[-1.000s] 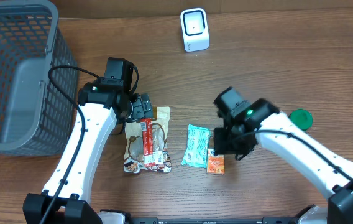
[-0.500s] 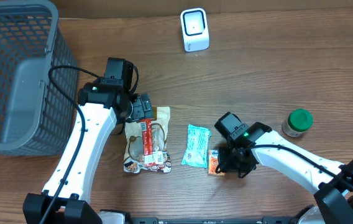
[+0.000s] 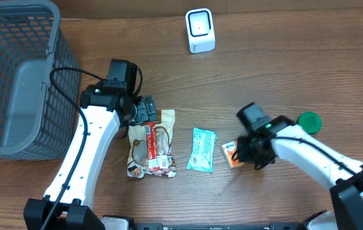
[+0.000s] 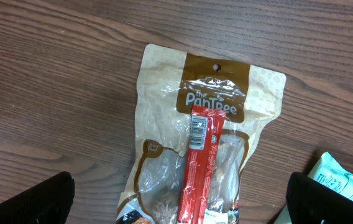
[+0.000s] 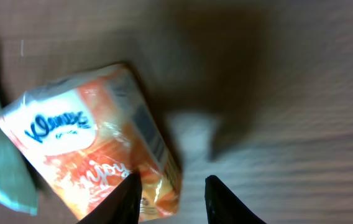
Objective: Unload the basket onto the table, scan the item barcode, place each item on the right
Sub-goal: 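Move the right gripper to the Kleenex pack and grasp it, then lift the Kleenex pack with the right gripper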
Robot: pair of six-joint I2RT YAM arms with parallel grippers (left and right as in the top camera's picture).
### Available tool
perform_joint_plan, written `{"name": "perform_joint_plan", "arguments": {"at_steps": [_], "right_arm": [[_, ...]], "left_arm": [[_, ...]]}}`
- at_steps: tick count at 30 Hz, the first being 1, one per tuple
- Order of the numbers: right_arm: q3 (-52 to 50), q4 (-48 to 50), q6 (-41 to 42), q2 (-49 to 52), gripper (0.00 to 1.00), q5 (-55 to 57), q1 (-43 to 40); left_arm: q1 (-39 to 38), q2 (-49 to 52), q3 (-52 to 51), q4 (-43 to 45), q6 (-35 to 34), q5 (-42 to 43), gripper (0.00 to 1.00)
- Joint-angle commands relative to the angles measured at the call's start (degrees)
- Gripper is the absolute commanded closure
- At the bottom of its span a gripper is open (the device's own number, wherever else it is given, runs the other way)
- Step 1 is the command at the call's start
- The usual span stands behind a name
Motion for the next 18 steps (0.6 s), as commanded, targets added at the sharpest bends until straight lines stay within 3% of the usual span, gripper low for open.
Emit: {"name": "perform_joint_plan", "arguments": {"at_steps": [1, 10, 12, 14, 16, 18], "right_arm": [[3.8, -1.0, -4.7, -0.3, 0.65, 1.4, -3.9], [17.3, -12.4, -12.0, -0.3, 0.60, -0.8, -8.0], [18.1, -14.0, -11.9, -0.3, 0.53, -3.4, -7.7], [18.0, -14.8, -11.8, -0.3, 0.41, -6.2, -7.5], [18.0, -15.3, -10.4, -0.2, 0.13, -6.8, -7.5], [18.0, -15.4, -8.9, -0.2, 0.06, -6.8, -7.5]], "left_arm": [[-0.1, 0.2, 0.8, 0.0, -0.6, 0.3, 0.00], [-0.1, 0.2, 0.8, 0.0, -0.6, 0.3, 0.01], [-0.1, 0.2, 0.8, 0.0, -0.6, 0.3, 0.00], [-0.1, 0.2, 0.8, 0.0, -0.6, 0.3, 0.00], [-0.1, 0.2, 0.8, 0.0, -0.6, 0.3, 0.00], [-0.1, 0.2, 0.8, 0.0, -0.6, 0.3, 0.00]]}}
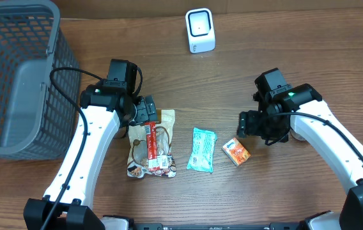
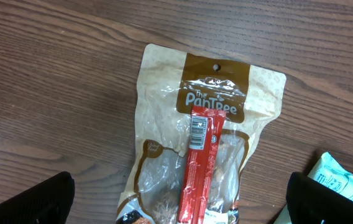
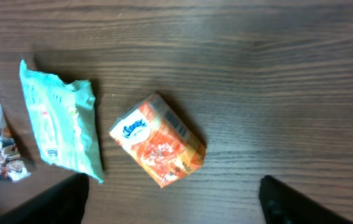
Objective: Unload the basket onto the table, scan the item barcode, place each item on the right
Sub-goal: 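Lift the Kleenex pack with the right gripper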
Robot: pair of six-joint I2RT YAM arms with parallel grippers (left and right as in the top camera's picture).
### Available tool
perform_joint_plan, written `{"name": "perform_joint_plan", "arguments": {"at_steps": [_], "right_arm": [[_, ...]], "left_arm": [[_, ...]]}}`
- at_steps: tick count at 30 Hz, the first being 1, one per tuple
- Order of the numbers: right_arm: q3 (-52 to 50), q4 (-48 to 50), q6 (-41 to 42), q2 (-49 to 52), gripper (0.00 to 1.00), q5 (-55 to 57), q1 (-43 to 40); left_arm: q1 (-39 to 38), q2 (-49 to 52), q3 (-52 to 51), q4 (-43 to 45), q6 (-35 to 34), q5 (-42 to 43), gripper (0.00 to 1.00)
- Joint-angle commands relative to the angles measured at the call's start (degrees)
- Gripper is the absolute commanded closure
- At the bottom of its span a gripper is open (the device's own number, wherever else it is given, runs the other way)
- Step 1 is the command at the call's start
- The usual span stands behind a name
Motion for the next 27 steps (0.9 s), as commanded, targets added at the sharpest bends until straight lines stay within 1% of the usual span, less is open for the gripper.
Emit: {"name": "perform_joint_plan", "arguments": {"at_steps": [1, 4, 6, 11, 13, 16, 17, 18, 23, 24, 25, 27], "right_arm": [[0.7, 0.0, 1.9, -0.2, 0.05, -2.1, 0.3], [0.7, -0.1, 3.9, -0.2, 0.05, -2.9, 0.6], [0.7, -0.1, 3.9, -0.2, 0.05, -3.2, 1.5], [0.5, 1.6, 4.7, -0.2, 0.11, -2.7, 6.1], [0.5, 2.3, 7.4, -0.2, 0.12, 0.4, 8.8], [0.5, 3.3, 8.2, -0.2, 0.12, 4.7, 11.9], [0.5, 3.7, 8.2, -0.2, 0.08, 5.8, 12.7], [0.5, 4.0, 8.2, -0.2, 0.00, 6.2, 13.2], [0.5, 5.2, 8.0, -0.2, 0.00, 6.8, 12.8], [0.5, 5.1, 7.5, -0.2, 0.02, 7.0, 12.0], [0.5, 4.8, 6.2, -0.2, 0.08, 7.0, 11.4], [0.5, 3.4, 3.2, -0.2, 0.18, 6.8, 9.7]], "left_arm": [[-0.1, 0.2, 0.8, 0.0, -0.6, 0.3, 0.00], [-0.1, 0.2, 0.8, 0.0, -0.6, 0.3, 0.00], [-0.1, 0.2, 0.8, 0.0, -0.6, 0.3, 0.00], [-0.1, 0.2, 0.8, 0.0, -0.6, 0.3, 0.00], [-0.1, 0.2, 0.8, 0.0, -0.6, 0.3, 0.00], [-0.1, 0.2, 0.8, 0.0, -0.6, 0.3, 0.00], [-0.1, 0.2, 0.8, 0.0, -0.6, 0.3, 0.00], [-0.1, 0.2, 0.8, 0.0, -0.6, 0.3, 0.00], [-0.1, 0.2, 0.8, 0.0, -0.6, 0.3, 0.00], [-0.1, 0.2, 0.8, 0.0, -0.6, 0.3, 0.00], [-0.1, 0.2, 0.8, 0.0, -0.6, 0.3, 0.00], [-0.1, 0.2, 0.8, 0.0, -0.6, 0.3, 0.00]]}}
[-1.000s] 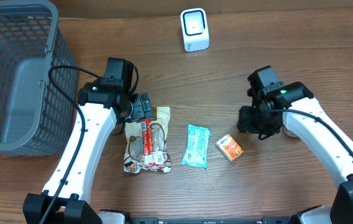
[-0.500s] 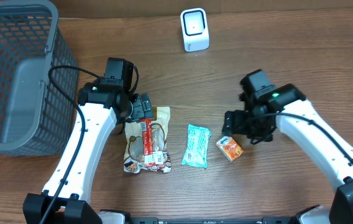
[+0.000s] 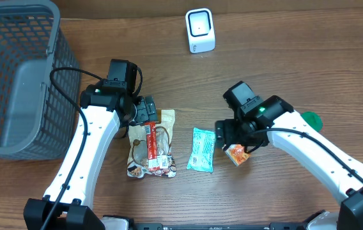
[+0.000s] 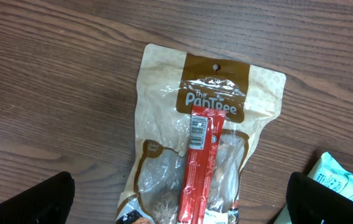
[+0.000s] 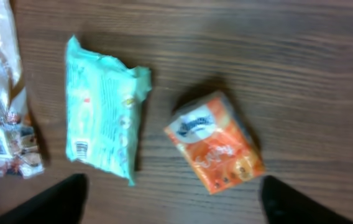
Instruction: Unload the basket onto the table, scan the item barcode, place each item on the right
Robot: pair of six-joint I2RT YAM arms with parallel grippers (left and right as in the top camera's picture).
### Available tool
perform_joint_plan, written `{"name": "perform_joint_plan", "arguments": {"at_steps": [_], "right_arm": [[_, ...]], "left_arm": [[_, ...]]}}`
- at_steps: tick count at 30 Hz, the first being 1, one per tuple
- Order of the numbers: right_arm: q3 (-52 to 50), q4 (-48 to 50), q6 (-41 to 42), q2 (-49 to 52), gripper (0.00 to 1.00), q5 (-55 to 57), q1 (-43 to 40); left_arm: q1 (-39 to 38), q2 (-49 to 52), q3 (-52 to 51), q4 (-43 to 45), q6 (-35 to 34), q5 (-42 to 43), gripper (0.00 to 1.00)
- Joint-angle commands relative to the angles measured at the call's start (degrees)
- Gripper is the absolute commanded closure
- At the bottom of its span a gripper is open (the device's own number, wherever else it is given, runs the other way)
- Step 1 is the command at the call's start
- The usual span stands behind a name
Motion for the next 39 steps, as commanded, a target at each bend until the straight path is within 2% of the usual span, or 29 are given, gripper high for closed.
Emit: {"name": "perform_joint_plan", "arguments": {"at_steps": [1, 4, 7, 8, 15, 18, 22, 36, 39], "right_arm": [[0.4, -1.5, -4.8, -0.2, 0.24, 1.2, -3.1], [0.4, -3.5, -10.6, -0.2, 0.37, -1.4, -5.7], [-0.1, -4.5, -14.4, -0.2, 0.56, -4.3, -7.8], [-0.5, -4.5, -14.7, -0.2, 0.57, -4.3, -8.2], [-8.0, 3.6, -17.8, -0.2, 0.57, -3.3, -8.5], [-11.6, 9.8, -17.9, -0.2, 0.62, -0.3, -8.5], [-14.9, 14.3, -17.9, -0.2, 0.63, 0.4, -8.5], [-17.6, 17.2, -18.0, -0.2, 0.64, -4.5, -8.5], [-17.6, 17.9, -17.9, -0.2, 0.67, -5.1, -8.5]], "left_arm": [[-0.1, 0.2, 0.8, 0.0, -0.6, 0.3, 0.00], [-0.1, 0.2, 0.8, 0.0, -0.6, 0.3, 0.00], [-0.1, 0.2, 0.8, 0.0, -0.6, 0.3, 0.00], [-0.1, 0.2, 0.8, 0.1, -0.6, 0.3, 0.00], [-0.1, 0.2, 0.8, 0.0, -0.6, 0.3, 0.00], [-0.1, 0.2, 0.8, 0.0, -0.6, 0.3, 0.00], [-0.1, 0.2, 0.8, 0.0, -0.6, 0.3, 0.00], [-0.1, 0.2, 0.8, 0.0, -0.6, 0.3, 0.00], [-0.1, 0.2, 0.8, 0.0, -0.6, 0.3, 0.00]]}}
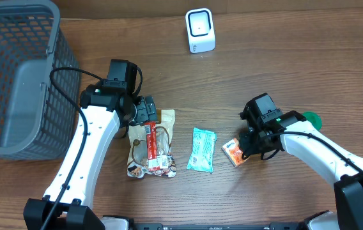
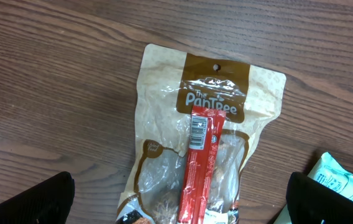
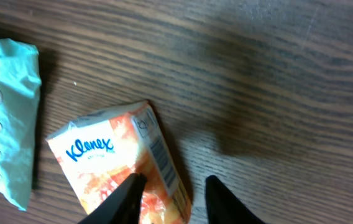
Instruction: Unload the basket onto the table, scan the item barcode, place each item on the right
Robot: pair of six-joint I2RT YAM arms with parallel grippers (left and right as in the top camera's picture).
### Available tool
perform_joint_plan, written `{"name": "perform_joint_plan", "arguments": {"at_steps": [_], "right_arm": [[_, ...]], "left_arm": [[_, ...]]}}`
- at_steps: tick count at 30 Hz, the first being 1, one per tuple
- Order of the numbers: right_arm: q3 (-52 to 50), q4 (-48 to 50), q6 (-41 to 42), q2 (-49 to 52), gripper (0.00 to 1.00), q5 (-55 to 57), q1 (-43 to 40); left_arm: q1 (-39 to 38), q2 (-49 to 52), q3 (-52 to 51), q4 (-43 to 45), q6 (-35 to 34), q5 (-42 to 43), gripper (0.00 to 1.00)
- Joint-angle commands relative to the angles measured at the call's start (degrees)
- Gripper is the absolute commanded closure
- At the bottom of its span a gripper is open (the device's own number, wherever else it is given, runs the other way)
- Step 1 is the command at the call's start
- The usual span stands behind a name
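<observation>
An orange Kleenex tissue pack (image 3: pixel 114 163) lies flat on the table, its barcode on the right-hand side. My right gripper (image 3: pixel 175 200) is low over it, jaws narrowed but open. The left finger overlaps the pack and the right finger sits just past its barcode edge. In the overhead view the pack (image 1: pixel 232 152) lies beside that gripper (image 1: pixel 248 148). The white scanner (image 1: pixel 200 30) stands at the table's far edge. My left gripper (image 2: pixel 179 190) hangs wide open above a brown snack pouch (image 2: pixel 164 112) with a red stick pack (image 2: pixel 198 158) on it.
A teal packet (image 1: pixel 202 149) lies between the pouch and the tissue pack. A grey mesh basket (image 1: pixel 15 76) fills the far left. A green round object (image 1: pixel 310 119) shows behind the right arm.
My right gripper was wide open, higher up, over the teal packet and tissue pack. Now it is lower and further right, jaws narrowed over the pack's barcode edge. The left arm has not moved.
My right gripper first sat low with narrowed jaws at the tissue pack's barcode edge. Then it was up and to the right, wide open, the pack lying free. Then it hung over both packets, and now it is down at the pack again. The left arm stayed put.
</observation>
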Motion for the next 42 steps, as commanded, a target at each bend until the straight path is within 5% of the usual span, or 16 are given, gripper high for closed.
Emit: {"name": "perform_joint_plan", "arguments": {"at_steps": [1, 18, 23, 29, 35, 42], "right_arm": [[-0.3, 0.5, -0.3, -0.2, 0.68, -2.1, 0.0], [-5.5, 6.2, -0.3, -0.2, 0.71, -4.3, 0.0], [-5.5, 6.2, -0.3, -0.2, 0.96, -4.3, 0.0], [0.8, 0.5, 0.0, -0.5, 0.96, -2.6, -0.3], [6.7, -4.8, 4.5, -0.5, 0.96, 10.1, 1.6], [6.8, -10.3, 15.8, -0.5, 0.96, 39.1, 9.7]], "left_arm": [[-0.1, 0.2, 0.8, 0.0, -0.6, 0.3, 0.00], [-0.1, 0.2, 0.8, 0.0, -0.6, 0.3, 0.00], [-0.1, 0.2, 0.8, 0.0, -0.6, 0.2, 0.00], [-0.1, 0.2, 0.8, 0.0, -0.6, 0.3, 0.00], [-0.1, 0.2, 0.8, 0.0, -0.6, 0.3, 0.00], [-0.1, 0.2, 0.8, 0.0, -0.6, 0.3, 0.00]]}}
